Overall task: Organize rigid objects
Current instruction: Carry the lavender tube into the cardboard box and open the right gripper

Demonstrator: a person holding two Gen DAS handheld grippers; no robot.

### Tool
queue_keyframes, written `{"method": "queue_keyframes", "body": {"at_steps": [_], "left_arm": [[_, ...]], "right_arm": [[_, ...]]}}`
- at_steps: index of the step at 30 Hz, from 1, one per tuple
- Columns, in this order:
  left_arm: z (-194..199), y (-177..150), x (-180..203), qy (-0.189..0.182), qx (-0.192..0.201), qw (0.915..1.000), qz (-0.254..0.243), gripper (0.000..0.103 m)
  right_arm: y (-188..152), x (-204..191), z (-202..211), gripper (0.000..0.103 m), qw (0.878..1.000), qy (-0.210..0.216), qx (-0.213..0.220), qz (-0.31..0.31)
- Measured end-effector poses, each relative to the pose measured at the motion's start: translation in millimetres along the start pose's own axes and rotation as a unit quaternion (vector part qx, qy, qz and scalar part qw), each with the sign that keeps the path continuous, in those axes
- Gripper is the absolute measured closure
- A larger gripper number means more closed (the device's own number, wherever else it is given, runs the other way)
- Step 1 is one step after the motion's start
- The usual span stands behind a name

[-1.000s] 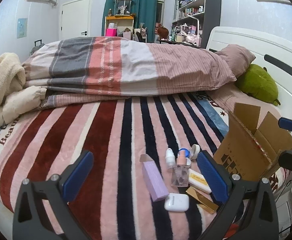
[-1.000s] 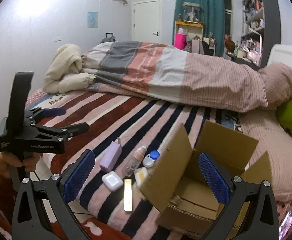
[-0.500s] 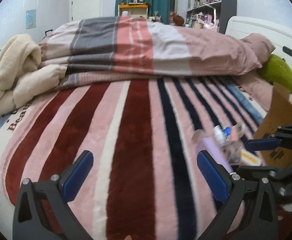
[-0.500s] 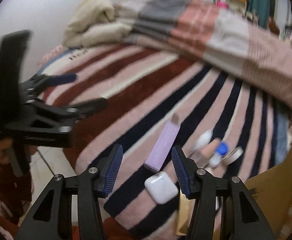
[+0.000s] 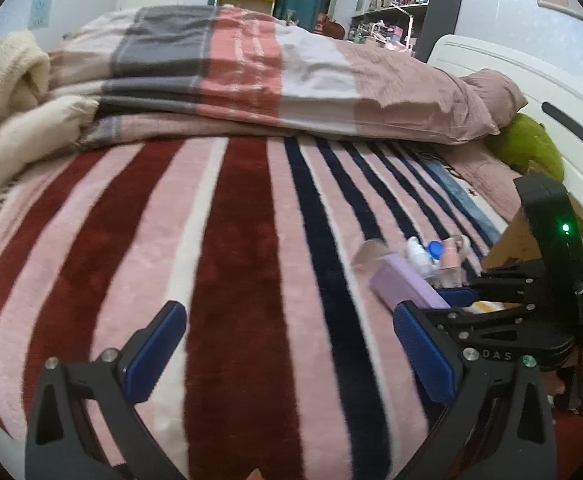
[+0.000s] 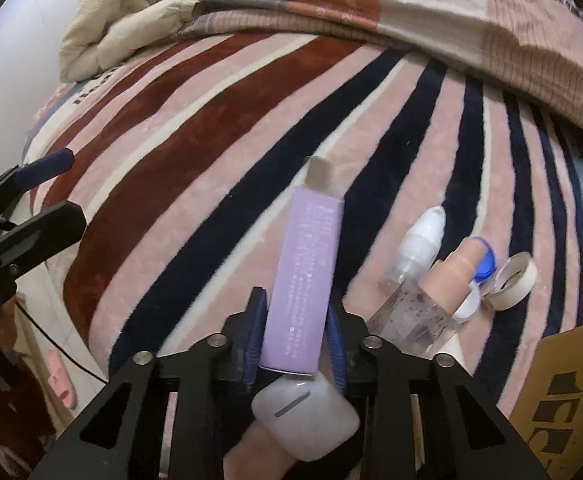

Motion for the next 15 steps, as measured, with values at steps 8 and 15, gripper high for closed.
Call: {"method": "queue_keyframes", "body": {"at_steps": [8, 15], "left_arm": [[9.2, 36.0, 40.2, -0.145, 0.011, 0.9891, 0.018, 0.001], [16.2, 75.6, 105.6, -0.246, 0.007, 0.9692, 0.001, 0.026]], "right_arm": [[9.7, -21.4, 69.2, 0.082, 0.995, 0.027, 0.084, 0.043], [6.6, -21.6, 133.7, 0.082, 0.986, 0.04, 0.154, 0.046]]}}
Point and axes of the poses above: each gripper's, at about its wrist camera, not at the fingertips, and z roughly against the way its jaws point, x to its right, y to its top, the point moved 6 cm from there along -z, roughly the way its jaws point, and after that the axes turned 1 degree about -z, right-handed, at the moved point
